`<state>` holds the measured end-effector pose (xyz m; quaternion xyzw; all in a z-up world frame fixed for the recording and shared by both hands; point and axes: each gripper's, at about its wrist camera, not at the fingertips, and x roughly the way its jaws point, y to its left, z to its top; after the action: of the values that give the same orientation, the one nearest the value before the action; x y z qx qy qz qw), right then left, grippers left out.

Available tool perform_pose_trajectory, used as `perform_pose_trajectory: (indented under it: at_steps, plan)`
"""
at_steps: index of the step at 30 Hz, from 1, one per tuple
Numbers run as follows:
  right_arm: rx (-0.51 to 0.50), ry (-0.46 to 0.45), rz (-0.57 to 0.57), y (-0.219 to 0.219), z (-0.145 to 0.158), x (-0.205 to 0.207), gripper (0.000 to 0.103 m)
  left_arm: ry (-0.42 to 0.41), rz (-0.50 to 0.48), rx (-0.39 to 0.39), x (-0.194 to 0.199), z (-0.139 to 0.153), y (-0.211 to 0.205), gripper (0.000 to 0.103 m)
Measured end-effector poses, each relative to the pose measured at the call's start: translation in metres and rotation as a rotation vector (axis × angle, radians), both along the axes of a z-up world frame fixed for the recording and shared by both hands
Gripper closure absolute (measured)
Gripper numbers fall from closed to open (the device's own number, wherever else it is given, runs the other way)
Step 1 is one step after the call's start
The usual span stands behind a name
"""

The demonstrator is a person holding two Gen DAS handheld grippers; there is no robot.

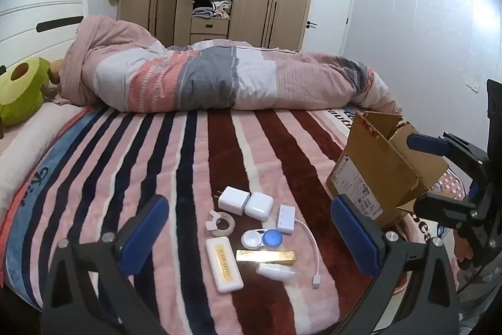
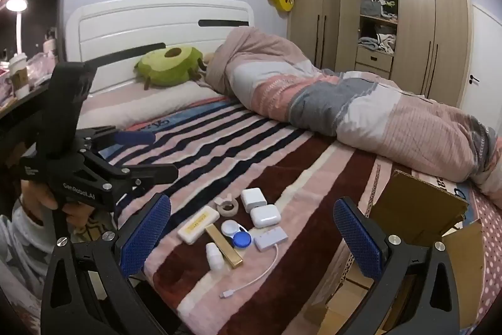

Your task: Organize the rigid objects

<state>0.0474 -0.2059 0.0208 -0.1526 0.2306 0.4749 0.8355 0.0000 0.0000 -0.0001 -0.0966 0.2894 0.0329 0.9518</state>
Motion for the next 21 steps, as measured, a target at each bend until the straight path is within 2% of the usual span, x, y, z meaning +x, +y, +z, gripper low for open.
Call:
perform_pose_trajectory:
  at_steps: [4,7,11,21]
  plan:
    - [0.022,0.017,-0.001,-0.0064,-0.0010,0.0037,0.000,0.011,0.010,0.017,0.0008,-0.0001,-0.0005,0.000]
    - [0.010,-0.005,-0.012,-0.0045,-0.0071,0.0006,0.000,0.009,0.018,0.023,0.0005,0.0008,0.0009,0.000]
    - [-0.015,0.014,-0.029,-0.0001,-0.0069,0.0059,0.000,0.008,0.025,0.026,-0.0009,0.0025,0.0058,0.000]
    - [-0.004,0.025,-0.036,-0.0051,-0.0036,0.0086,0.000,0.015,0.020,0.047,0.0010,0.0010,0.0044,0.000]
